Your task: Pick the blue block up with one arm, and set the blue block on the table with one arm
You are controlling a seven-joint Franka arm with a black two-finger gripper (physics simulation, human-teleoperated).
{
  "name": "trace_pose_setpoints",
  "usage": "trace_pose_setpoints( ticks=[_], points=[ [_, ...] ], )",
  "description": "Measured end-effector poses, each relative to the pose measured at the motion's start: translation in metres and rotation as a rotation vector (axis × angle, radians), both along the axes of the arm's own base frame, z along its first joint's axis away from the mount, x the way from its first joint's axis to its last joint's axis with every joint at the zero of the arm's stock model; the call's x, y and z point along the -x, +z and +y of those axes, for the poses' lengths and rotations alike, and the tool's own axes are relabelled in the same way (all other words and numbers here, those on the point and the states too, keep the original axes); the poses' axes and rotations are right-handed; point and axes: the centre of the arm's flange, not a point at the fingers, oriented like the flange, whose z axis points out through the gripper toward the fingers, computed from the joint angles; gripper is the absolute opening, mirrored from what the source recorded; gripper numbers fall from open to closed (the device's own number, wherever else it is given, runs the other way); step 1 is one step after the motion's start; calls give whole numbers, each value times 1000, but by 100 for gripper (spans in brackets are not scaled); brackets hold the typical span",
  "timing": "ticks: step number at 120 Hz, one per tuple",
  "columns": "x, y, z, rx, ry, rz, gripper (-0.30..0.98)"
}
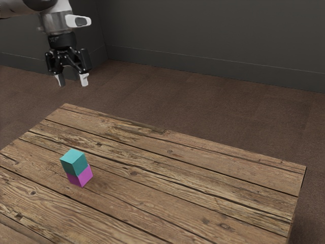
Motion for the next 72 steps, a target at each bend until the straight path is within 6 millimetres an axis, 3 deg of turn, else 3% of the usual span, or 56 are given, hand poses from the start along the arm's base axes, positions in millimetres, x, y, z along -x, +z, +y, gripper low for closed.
trace_pose_setpoints(
  ticks=[17, 37, 51, 72],
  points=[
    [-14, -20, -1, -33, -9, -88, 67],
    [28, -109, 20, -68, 11, -56, 66],
    [46, -158, 41, -111, 29, -84, 65],
    [61, -203, 43, -140, 11, -151, 65]
  ],
)
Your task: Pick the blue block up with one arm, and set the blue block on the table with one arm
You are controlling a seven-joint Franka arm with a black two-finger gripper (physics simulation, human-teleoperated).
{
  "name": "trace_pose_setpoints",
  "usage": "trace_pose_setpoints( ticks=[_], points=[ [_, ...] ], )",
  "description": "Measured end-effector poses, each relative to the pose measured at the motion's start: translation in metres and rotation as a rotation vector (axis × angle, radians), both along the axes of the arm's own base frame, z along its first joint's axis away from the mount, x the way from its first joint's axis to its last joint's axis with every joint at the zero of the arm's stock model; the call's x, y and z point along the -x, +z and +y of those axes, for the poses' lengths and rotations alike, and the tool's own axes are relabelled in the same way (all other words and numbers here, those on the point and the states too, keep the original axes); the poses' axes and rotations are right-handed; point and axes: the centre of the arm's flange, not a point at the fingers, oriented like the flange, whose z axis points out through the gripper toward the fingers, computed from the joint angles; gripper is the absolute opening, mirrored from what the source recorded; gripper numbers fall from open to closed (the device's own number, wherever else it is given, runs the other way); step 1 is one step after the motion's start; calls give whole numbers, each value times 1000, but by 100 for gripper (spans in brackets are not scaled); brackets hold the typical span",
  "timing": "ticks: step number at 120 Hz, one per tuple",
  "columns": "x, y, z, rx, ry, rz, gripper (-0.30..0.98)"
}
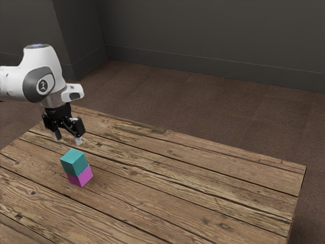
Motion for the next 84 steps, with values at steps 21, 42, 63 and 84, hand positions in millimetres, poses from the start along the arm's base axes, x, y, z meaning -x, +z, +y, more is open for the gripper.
trace_pose_setpoints(
  ticks=[21, 42, 63, 84],
  points=[
    [-2, -20, -3, -17, -27, -48, 65],
    [3, -38, 4, -23, -29, -64, 65],
    [3, -52, 8, -26, -33, -65, 64],
    [8, -63, 4, -24, -48, -57, 64]
  ],
)
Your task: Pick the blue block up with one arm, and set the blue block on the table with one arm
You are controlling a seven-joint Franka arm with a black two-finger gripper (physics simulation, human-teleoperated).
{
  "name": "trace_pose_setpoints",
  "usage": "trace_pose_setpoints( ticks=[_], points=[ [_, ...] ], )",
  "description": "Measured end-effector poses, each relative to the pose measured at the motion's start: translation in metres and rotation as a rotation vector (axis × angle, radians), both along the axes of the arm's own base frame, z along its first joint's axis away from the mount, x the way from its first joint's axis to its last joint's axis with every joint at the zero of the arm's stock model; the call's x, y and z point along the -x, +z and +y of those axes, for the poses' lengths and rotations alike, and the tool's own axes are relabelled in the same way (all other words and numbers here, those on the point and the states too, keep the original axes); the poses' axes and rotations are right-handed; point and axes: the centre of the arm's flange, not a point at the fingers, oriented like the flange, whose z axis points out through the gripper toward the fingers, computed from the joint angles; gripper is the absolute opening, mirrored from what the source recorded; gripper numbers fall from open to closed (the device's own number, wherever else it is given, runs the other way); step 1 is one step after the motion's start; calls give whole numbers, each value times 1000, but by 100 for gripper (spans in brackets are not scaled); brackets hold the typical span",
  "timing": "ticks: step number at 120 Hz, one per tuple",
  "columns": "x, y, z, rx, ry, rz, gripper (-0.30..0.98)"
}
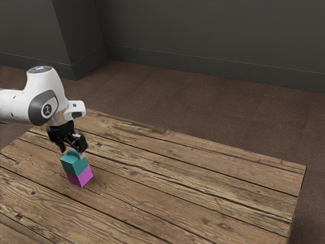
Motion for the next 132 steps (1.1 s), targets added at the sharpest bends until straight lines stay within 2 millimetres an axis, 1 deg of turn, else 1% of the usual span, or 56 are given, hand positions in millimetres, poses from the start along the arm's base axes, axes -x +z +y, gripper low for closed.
trace_pose_setpoints(
  ticks=[20, 45, 60, 85, 104, 112, 124, 132],
  points=[
    [0, -9, -3, 1, -12, 10, 63],
    [-1, -12, -3, 2, -17, 9, 62],
    [-2, -19, -3, 6, -15, 19, 61],
    [-1, -22, 1, 8, -5, 20, 43],
    [0, -22, 7, 6, 8, 17, 39],
    [-1, -18, 9, 4, 13, 9, 38],
    [-3, 2, 13, -4, 21, -29, 36],
    [-2, 8, 14, -6, 28, -38, 36]
  ],
)
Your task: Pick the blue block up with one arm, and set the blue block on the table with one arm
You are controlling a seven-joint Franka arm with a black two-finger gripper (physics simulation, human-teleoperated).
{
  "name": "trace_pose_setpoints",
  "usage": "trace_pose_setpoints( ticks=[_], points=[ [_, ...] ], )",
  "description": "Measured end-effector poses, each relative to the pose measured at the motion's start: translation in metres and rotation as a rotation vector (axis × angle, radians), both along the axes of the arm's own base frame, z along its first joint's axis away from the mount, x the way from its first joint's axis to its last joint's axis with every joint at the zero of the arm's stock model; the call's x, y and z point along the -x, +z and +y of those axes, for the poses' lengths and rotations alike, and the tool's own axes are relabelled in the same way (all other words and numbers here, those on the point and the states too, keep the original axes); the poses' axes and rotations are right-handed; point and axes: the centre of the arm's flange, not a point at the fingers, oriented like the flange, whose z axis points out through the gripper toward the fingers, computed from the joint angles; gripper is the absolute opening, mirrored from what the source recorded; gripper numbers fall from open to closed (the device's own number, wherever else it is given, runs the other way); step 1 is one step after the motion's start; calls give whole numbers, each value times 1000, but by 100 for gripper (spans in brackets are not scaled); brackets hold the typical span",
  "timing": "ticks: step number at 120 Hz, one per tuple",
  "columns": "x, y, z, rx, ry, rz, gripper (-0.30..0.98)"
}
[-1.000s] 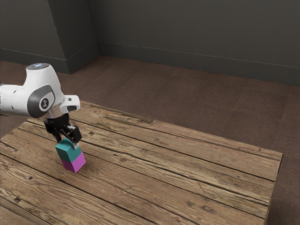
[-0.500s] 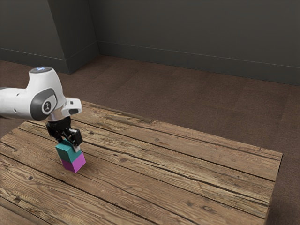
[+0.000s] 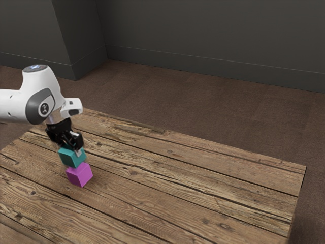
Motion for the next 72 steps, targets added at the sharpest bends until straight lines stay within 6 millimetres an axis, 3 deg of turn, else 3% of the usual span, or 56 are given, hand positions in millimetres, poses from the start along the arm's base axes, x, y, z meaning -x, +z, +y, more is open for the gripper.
trace_pose_setpoints(
  ticks=[8, 15, 36, 45, 72],
  points=[
    [-1, 1, -5, -1, 0, 1, 36],
    [-4, 1, -21, -2, -19, 1, 36],
    [-16, -3, -114, 0, -161, 8, 35],
    [-16, -6, -143, 1, -203, 14, 35],
    [-13, -28, -179, 17, -226, 55, 38]
  ],
)
